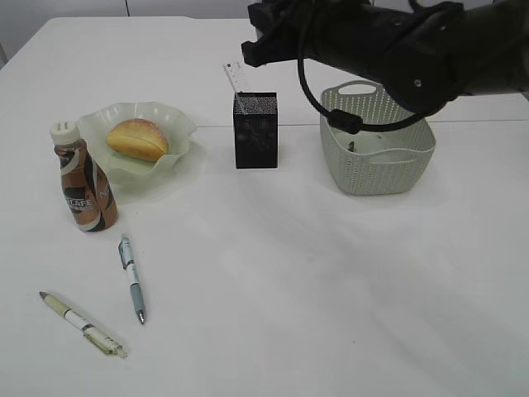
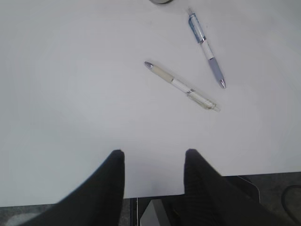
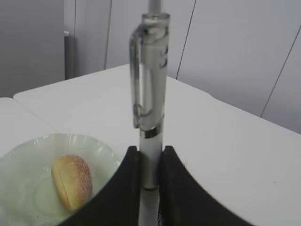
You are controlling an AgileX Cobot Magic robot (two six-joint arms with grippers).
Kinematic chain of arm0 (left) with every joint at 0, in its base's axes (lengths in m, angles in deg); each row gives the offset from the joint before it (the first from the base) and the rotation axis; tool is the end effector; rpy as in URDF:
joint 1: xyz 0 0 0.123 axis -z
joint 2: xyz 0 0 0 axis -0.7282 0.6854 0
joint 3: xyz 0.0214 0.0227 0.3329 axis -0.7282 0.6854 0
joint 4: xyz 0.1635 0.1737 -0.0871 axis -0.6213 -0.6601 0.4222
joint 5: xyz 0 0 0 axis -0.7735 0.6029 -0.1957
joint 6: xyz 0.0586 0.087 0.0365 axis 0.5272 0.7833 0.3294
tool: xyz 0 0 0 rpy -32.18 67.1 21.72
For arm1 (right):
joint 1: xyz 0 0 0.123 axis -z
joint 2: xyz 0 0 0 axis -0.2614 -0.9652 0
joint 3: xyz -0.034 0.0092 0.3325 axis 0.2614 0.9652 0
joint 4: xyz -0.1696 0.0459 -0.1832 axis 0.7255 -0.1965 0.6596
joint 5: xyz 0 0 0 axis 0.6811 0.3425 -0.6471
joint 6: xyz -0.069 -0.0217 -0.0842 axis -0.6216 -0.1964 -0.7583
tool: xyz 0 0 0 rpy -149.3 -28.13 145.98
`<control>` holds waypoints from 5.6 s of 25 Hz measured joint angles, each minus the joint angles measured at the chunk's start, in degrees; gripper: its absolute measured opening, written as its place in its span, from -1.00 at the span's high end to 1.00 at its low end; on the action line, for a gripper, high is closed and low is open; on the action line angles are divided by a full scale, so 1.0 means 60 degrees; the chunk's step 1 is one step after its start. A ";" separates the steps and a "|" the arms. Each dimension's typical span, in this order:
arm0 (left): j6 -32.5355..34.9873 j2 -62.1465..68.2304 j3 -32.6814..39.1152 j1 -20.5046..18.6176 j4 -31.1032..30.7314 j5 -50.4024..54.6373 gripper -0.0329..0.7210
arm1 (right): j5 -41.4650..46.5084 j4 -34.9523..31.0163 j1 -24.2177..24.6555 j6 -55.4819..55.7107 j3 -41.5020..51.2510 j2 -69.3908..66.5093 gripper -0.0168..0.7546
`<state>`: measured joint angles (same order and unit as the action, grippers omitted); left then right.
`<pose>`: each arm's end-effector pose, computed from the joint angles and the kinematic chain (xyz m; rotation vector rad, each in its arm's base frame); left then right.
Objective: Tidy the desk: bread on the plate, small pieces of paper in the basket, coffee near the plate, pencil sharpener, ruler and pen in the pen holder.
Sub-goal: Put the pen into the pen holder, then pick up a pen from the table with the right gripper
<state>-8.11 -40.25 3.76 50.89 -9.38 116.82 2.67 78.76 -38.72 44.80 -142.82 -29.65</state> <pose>0.1067 -0.0135 0.3728 -0.1114 2.6243 -0.1517 0.4356 0.2047 0.3299 -0.6048 1.5532 0.2457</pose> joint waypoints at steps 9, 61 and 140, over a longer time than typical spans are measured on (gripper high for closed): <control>0.0000 0.0000 0.0000 0.0000 0.0000 0.0000 0.10 | -0.0456 -0.1121 0.0179 0.0000 -0.2015 -0.2186 0.78; 0.0017 0.0000 0.0000 0.0000 -0.0092 0.0000 0.10 | 0.1527 -0.1587 0.0517 -0.0183 -0.4319 -0.4778 -0.04; 0.0017 0.0000 0.0000 0.0000 0.0266 0.0000 0.10 | 1.5373 -0.4482 -0.3225 0.1623 -0.9976 -0.5824 -0.26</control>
<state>-8.01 -40.25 3.76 50.89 -7.78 116.82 94.90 51.87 -58.07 54.54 -202.67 -64.59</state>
